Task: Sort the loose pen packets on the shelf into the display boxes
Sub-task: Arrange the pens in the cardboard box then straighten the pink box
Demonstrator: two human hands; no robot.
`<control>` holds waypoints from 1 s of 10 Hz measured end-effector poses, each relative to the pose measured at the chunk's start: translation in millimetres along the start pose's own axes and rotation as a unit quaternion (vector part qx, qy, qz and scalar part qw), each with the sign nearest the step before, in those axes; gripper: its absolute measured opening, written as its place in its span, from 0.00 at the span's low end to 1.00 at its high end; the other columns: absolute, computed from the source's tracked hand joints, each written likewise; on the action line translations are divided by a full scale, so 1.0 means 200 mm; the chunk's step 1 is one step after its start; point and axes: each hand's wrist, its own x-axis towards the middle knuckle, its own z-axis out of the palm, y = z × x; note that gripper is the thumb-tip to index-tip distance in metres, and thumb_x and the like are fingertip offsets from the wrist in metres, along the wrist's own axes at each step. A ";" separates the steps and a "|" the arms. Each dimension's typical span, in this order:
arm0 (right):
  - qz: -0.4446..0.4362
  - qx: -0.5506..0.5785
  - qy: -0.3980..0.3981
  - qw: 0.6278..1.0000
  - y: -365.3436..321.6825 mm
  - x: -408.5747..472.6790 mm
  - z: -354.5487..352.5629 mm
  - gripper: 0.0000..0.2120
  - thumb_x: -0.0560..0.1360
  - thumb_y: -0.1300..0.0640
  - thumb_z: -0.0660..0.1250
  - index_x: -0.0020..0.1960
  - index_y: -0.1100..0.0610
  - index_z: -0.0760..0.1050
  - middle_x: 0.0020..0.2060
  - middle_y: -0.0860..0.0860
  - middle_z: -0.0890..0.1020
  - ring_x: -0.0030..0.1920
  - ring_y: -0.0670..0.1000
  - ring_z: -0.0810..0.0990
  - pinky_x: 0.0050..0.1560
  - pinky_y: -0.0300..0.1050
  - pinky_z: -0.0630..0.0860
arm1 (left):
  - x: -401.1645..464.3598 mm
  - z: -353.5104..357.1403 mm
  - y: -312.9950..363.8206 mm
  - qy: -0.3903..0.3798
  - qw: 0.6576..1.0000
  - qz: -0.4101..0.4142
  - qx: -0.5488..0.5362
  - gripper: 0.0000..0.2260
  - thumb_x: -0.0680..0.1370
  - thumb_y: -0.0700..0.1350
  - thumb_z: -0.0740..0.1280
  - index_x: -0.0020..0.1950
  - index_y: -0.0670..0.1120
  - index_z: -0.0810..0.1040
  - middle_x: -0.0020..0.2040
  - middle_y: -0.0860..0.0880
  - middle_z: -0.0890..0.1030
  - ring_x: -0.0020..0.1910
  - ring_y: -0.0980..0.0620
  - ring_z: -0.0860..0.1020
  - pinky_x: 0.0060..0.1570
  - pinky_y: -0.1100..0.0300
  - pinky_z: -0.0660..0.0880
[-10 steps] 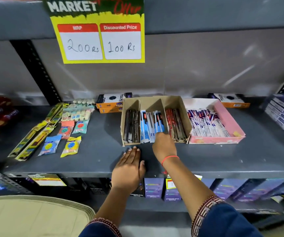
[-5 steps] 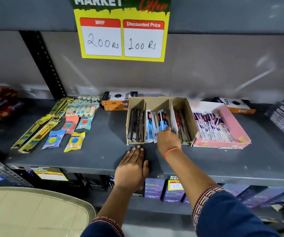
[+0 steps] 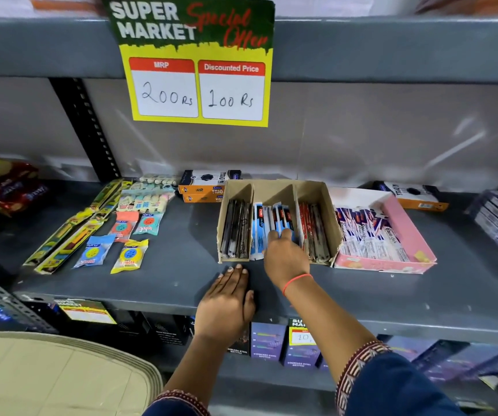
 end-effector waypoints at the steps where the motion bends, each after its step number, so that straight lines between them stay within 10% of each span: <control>1: -0.015 -0.007 -0.015 1.000 0.00 0.01 0.02 0.20 0.77 0.62 0.60 0.68 0.61 0.63 0.65 0.60 0.69 0.52 0.60 0.82 0.45 0.51 0.79 | 0.00 0.00 0.00 0.004 1.000 0.001 -0.001 0.21 0.74 0.47 0.55 0.55 0.37 0.79 0.53 0.39 0.82 0.51 0.43 0.81 0.50 0.46 0.77; 10: 0.005 0.073 0.007 0.997 0.02 0.01 -0.06 0.22 0.76 0.70 0.54 0.69 0.62 0.61 0.56 0.62 0.79 0.54 0.62 0.81 0.48 0.52 0.78 | 0.00 0.00 0.00 0.011 1.000 0.011 0.005 0.21 0.73 0.47 0.55 0.55 0.36 0.79 0.53 0.39 0.82 0.52 0.42 0.81 0.50 0.44 0.77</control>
